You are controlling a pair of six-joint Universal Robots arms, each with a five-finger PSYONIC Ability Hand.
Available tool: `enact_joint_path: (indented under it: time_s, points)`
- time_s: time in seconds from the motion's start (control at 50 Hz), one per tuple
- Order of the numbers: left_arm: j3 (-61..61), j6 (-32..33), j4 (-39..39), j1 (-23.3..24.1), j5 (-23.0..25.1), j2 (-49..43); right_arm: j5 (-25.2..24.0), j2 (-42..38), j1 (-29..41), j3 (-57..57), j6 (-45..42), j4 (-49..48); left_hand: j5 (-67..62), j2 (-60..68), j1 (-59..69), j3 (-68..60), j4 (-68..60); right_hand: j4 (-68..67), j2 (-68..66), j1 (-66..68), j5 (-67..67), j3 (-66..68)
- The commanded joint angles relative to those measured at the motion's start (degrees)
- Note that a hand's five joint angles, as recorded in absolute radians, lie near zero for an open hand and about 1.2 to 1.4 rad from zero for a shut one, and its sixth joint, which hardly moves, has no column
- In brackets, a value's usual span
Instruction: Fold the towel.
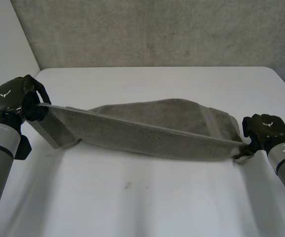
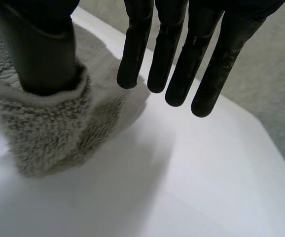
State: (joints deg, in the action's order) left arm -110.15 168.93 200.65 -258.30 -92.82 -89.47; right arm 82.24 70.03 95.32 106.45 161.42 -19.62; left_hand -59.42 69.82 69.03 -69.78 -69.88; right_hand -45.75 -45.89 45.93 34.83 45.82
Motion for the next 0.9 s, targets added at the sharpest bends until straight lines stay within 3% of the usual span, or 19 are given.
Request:
enact_joint_path:
  time_s: [0.02,0.04,0.08,0.16,0.32,0.42,0.5,0.58,0.64,0.72,0.8,0.9]
  points:
    - [-0.32,0.09,0.00,-0.01,0.09,0.00,-3.39,0.01,-0.48,-0.89,0.21,4.50,-10.58,10.18,10.97,-10.22,-10.12,-15.06,-14.92,14.88,15.98,14.99]
    - [-0.32,0.17,0.00,-0.01,0.09,0.00,-3.66,0.01,-0.48,-1.41,0.21,5.11,-10.58,10.18,10.97,-10.22,-10.12,-29.79,-29.65,29.61,30.71,29.72]
    - [-0.32,0.17,0.00,-0.10,0.09,0.09,-4.10,0.10,-0.48,-1.68,0.13,5.55,-10.58,10.18,10.97,-10.22,-10.12,-34.21,-34.06,34.03,35.13,34.14]
    - [-0.32,0.17,-0.09,-0.10,0.18,0.18,-5.24,1.16,-1.27,-2.03,-0.84,6.44,-10.58,10.18,10.97,-10.22,-10.12,-34.25,-34.11,34.07,35.17,34.18]
    - [0.91,0.61,-0.97,0.43,0.27,3.78,-10.25,15.40,-2.50,-4.50,-4.53,14.43,-10.58,10.18,10.97,-10.22,-10.12,-34.25,-34.11,34.07,35.17,34.18]
    - [5.37,0.79,-5.25,0.16,0.36,11.76,-12.62,25.48,-2.59,-13.78,-7.60,25.74,-10.58,10.18,10.97,-10.22,-10.12,-34.25,-34.11,34.07,35.17,34.18]
    - [9.24,0.79,-10.26,-0.19,0.88,14.84,-12.89,27.69,-2.59,-21.24,-9.01,32.07,-10.58,10.18,10.97,-10.22,-10.12,-34.25,-34.11,34.07,35.17,34.18]
    - [15.56,0.70,-17.73,-0.36,3.16,16.43,-12.45,27.09,-2.15,-34.16,-11.64,41.65,-10.58,10.18,10.97,-10.22,-10.12,-34.25,-34.11,34.07,35.17,34.18]
    - [17.34,0.61,-19.42,-0.45,3.61,15.91,-12.01,25.94,-2.15,-37.81,-12.44,44.67,-10.58,10.18,10.97,-10.22,-10.12,-34.25,-34.11,34.07,35.17,34.18]
    - [20.50,0.79,-22.58,-1.15,3.96,14.25,-11.84,18.15,-2.33,-44.99,-14.89,52.82,-10.58,10.18,10.97,-10.22,-10.12,-34.25,-34.11,34.07,35.17,34.18]
    - [21.82,0.88,-23.73,-1.51,3.96,8.97,-11.66,12.41,-1.98,-47.03,-17.19,57.24,-10.58,10.18,10.97,-10.22,-10.12,-34.25,-34.11,34.07,35.17,34.18]
    - [25.06,0.88,-24.17,-1.16,3.96,-5.76,-8.77,0.58,0.47,-49.48,-19.91,57.33,-10.58,10.18,10.97,-10.22,-10.12,-34.25,-34.11,34.07,35.17,34.18]
